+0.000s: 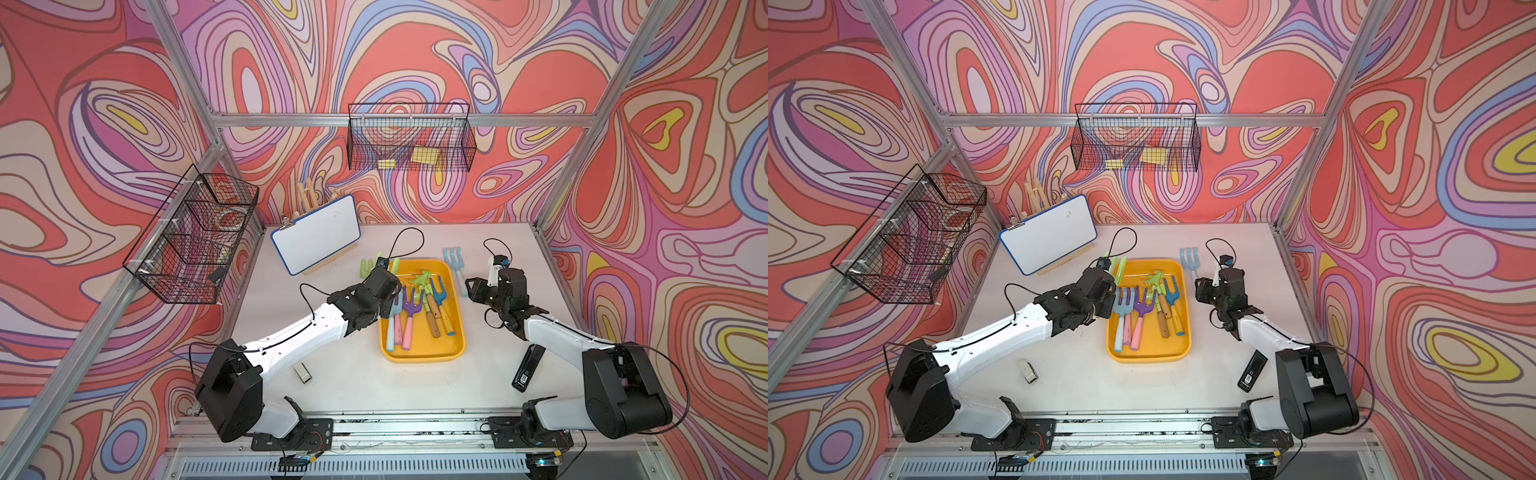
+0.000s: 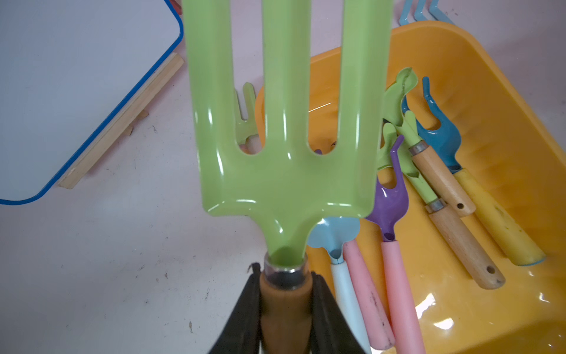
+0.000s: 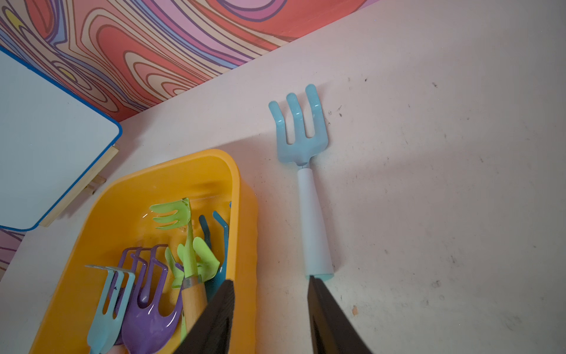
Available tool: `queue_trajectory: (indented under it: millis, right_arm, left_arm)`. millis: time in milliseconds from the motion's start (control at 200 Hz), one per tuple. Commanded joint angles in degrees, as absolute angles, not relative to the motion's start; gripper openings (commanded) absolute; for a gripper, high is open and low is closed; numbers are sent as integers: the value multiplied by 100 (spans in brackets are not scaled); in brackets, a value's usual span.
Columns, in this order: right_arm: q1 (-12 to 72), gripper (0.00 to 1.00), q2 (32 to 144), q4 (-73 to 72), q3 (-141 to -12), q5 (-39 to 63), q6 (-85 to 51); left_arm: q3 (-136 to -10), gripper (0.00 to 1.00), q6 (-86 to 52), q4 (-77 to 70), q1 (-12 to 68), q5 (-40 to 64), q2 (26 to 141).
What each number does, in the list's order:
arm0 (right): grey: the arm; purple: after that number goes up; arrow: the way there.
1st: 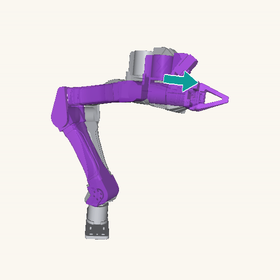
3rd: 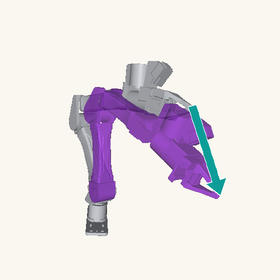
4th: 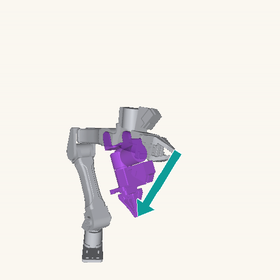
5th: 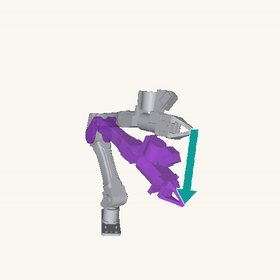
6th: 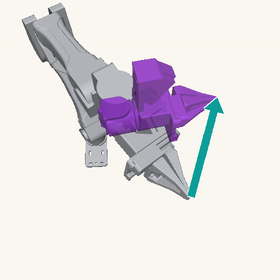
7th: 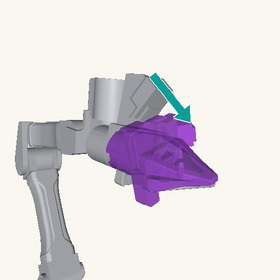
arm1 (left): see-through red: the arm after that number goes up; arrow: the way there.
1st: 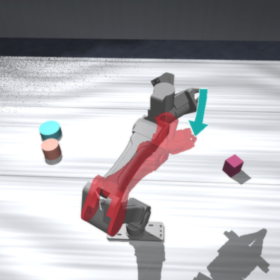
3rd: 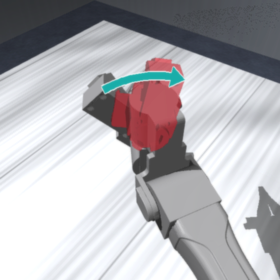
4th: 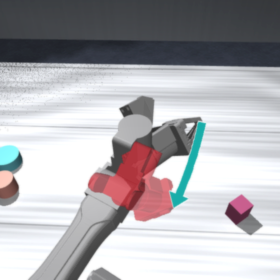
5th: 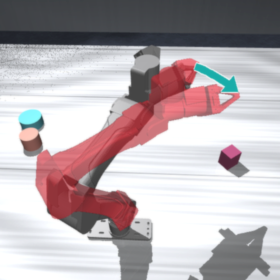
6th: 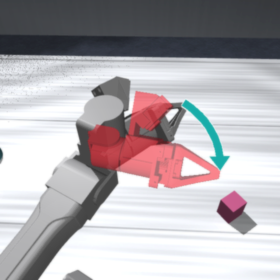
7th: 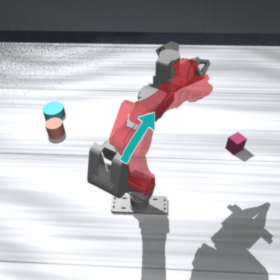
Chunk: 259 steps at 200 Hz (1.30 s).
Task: Take the hand rake out of the storage box
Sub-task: Place the rake at the center of the board.
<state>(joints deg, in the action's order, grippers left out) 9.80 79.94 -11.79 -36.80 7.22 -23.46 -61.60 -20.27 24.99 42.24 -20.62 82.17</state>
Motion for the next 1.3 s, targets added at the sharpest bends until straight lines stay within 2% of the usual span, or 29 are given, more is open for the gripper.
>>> queue_trajectory:
  millis: [0,245,501,1292]
  right_arm:
    - [968,44,8009,-1126,-3769,756,-2310]
    - [967,44,8017,-1122,-3779,764,-2308]
    - [969,44,8041,-1108,-3788,761,-2304]
    - [967,44,8060,-1099,-3806,775,-2295]
  left_arm:
    - [-6063,14,-1882,2718,4000,-2155,7962]
    - [-5663,14,-1741,2487,3329,-1871,7784]
    - [-5736,14,-1617,2132,2893,-1590,8434]
    - [-7593,15,-1589,2572,1886,-752,10610]
